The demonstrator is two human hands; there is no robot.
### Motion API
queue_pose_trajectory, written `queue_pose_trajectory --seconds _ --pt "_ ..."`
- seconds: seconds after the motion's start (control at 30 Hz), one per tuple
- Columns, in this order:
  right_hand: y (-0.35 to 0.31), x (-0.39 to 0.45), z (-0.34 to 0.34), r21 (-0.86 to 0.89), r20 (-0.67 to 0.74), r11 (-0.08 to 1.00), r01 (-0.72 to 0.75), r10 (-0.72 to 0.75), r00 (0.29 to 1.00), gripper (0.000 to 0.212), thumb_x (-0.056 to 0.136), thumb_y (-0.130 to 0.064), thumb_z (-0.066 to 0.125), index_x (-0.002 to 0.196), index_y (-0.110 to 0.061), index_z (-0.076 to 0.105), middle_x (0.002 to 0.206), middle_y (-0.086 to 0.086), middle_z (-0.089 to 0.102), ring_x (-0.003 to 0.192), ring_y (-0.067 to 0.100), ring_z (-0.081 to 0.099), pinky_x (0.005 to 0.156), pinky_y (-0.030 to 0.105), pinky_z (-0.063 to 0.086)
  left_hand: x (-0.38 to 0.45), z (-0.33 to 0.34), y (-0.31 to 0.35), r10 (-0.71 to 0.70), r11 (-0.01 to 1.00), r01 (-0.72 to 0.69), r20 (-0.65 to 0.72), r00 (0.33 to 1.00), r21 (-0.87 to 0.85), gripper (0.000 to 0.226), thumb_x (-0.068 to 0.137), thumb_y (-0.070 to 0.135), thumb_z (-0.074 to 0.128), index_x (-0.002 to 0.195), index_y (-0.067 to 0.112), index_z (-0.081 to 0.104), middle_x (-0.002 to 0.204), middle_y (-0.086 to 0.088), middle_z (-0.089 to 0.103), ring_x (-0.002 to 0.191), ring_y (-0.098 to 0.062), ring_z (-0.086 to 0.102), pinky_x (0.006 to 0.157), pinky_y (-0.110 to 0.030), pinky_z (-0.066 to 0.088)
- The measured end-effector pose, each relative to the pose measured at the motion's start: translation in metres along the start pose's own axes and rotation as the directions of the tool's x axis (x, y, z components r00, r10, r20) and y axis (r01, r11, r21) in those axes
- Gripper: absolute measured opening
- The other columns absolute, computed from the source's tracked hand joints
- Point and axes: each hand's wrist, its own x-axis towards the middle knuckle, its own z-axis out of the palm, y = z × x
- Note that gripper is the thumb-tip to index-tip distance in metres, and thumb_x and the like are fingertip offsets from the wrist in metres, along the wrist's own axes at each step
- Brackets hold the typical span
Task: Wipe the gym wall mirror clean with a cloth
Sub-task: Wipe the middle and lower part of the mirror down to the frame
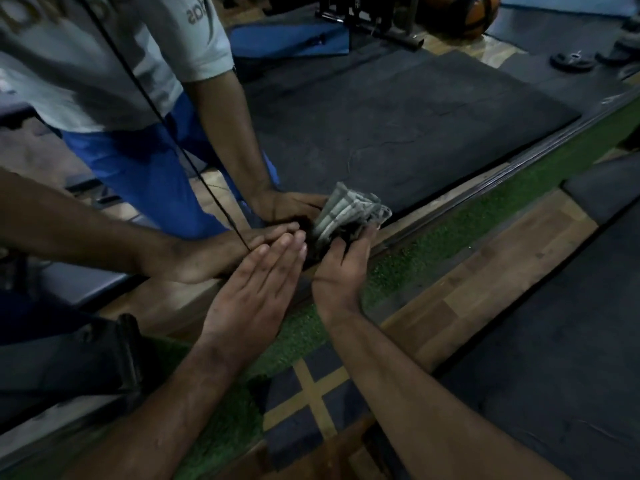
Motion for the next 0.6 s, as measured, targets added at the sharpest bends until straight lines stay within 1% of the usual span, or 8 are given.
queue_pose_trajectory --seconds 0.07,0.13,0.23,0.33,0.37,0.43,0.53,0.6 --pt "0.005 0.0 0.005 0.004 -0.003 0.993 0.118 -0.118 0.993 0.079 0.099 -0.034 0.035 0.167 -0.007 0.005 0.176 0.005 0.0 0.161 0.011 0.001 0.129 0.022 0.005 -0.007 0.007 0.003 -0.057 0.998 0.057 -0.037 0.998 0.012 0.059 0.102 0.013 0.015 0.158 -0.004 0.01 0.168 -0.019 0.002 0.156 -0.03 0.0 0.127 -0.043 0.001" --pt "0.013 0.0 0.008 -0.01 0.009 0.964 0.267 -0.267 0.964 0.074 0.104 -0.029 0.038 0.167 -0.008 0.005 0.175 0.006 0.0 0.162 0.015 -0.001 0.132 0.034 0.009 -0.006 0.012 0.005 -0.1 0.995 0.1 -0.062 0.993 -0.005 0.059 0.102 0.013 0.021 0.158 -0.003 0.013 0.167 -0.017 0.004 0.156 -0.028 0.0 0.127 -0.042 0.001" --pt "0.033 0.001 0.008 -0.113 0.026 0.854 0.508 -0.508 0.861 0.067 0.111 -0.03 0.038 0.164 0.0 0.011 0.174 0.017 0.007 0.163 0.028 0.005 0.131 0.046 0.017 -0.007 0.021 0.012 -0.142 0.99 0.143 -0.121 0.982 0.001 0.062 0.099 0.013 0.029 0.158 -0.003 0.019 0.167 -0.018 0.006 0.155 -0.029 0.007 0.127 -0.043 0.001" --pt "0.049 0.01 0.009 -0.166 0.033 0.804 0.571 -0.574 0.818 0.067 0.111 -0.039 0.036 0.164 -0.004 0.014 0.173 0.021 0.01 0.162 0.031 0.006 0.131 0.04 0.014 -0.004 0.031 0.019 -0.176 0.981 0.189 -0.209 0.962 0.043 0.058 0.099 0.009 0.026 0.156 -0.003 0.026 0.166 -0.019 0.015 0.154 -0.031 0.016 0.127 -0.045 0.006" --pt "0.053 0.013 0.009 -0.181 0.031 0.775 0.605 -0.61 0.791 0.066 0.111 -0.038 0.036 0.164 -0.005 0.014 0.172 0.023 0.011 0.162 0.032 0.007 0.131 0.041 0.013 -0.002 0.036 0.022 -0.189 0.976 0.208 -0.249 0.95 0.056 0.057 0.099 0.01 0.026 0.155 -0.003 0.028 0.164 -0.019 0.019 0.152 -0.031 0.019 0.127 -0.046 0.008" --pt "0.063 0.019 0.009 -0.197 0.037 0.691 0.696 -0.704 0.71 0.063 0.111 -0.037 0.033 0.163 -0.004 0.017 0.171 0.026 0.014 0.161 0.036 0.008 0.13 0.049 0.015 0.001 0.048 0.029 -0.213 0.964 0.253 -0.333 0.919 0.079 0.056 0.1 0.011 0.03 0.154 -0.004 0.03 0.162 -0.02 0.025 0.151 -0.032 0.023 0.126 -0.048 0.012" --pt "0.075 0.029 0.012 -0.204 0.031 0.576 0.791 -0.804 0.594 0.061 0.112 -0.037 0.028 0.162 -0.002 0.025 0.169 0.028 0.016 0.16 0.04 0.01 0.129 0.054 0.017 0.006 0.064 0.033 -0.224 0.951 0.295 -0.443 0.868 0.096 0.068 0.091 0.014 0.057 0.153 -0.005 0.034 0.161 -0.021 0.03 0.15 -0.035 0.028 0.125 -0.051 0.018" --pt "0.08 0.037 0.012 -0.205 0.024 0.518 0.831 -0.846 0.533 0.059 0.112 -0.037 0.027 0.161 -0.006 0.025 0.169 0.028 0.018 0.16 0.04 0.011 0.128 0.056 0.016 0.009 0.074 0.035 -0.214 0.938 0.32 -0.501 0.839 0.134 0.076 0.084 0.016 0.069 0.15 -0.005 0.039 0.159 -0.022 0.034 0.148 -0.036 0.033 0.123 -0.053 0.021"
